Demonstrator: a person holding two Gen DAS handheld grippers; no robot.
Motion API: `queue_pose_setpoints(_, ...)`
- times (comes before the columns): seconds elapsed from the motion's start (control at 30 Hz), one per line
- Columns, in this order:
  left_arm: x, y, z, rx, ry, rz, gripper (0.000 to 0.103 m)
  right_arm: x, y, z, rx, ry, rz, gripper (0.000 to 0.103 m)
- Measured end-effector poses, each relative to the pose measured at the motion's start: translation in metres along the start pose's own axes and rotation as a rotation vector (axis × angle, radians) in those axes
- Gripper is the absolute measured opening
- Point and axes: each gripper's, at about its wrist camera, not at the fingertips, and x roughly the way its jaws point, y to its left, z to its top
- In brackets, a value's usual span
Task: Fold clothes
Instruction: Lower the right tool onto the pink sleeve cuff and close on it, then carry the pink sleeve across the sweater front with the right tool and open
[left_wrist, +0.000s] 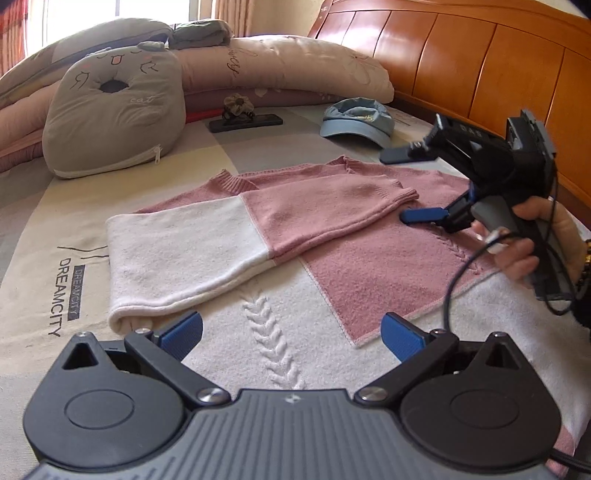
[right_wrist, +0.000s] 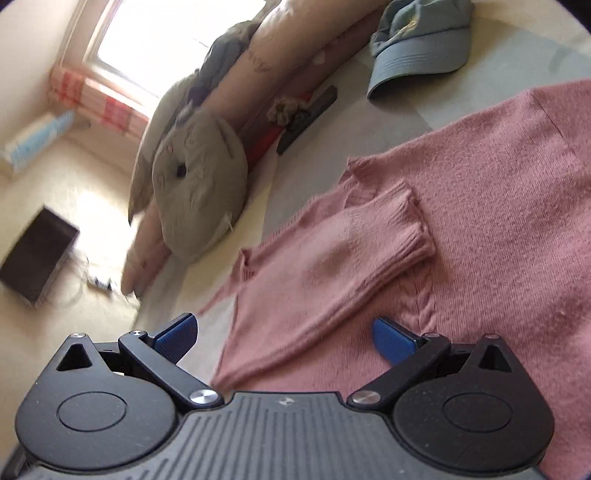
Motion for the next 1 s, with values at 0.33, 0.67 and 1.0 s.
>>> queue_pose_setpoints(0.33,-0.003,0.008,-0.001,-0.031,-0.018,-0.008,0.102,0.012,-0.007,0.007,0.027,-0.120,0.047,0.103)
queue_pose_setpoints(0.67,-0.006,0.015,-0.007,-0.049,-0.016,-0.003,0.102,0.028,0.000,0.010,-0.047,-0.085,0.026,0.102)
queue_pose_setpoints(1.0,-0.016,0.017,-0.008,-0.065,-0.019,0.010,0.102,0.022,-0.024,0.007,-0.042,-0.102,-0.061,0.010)
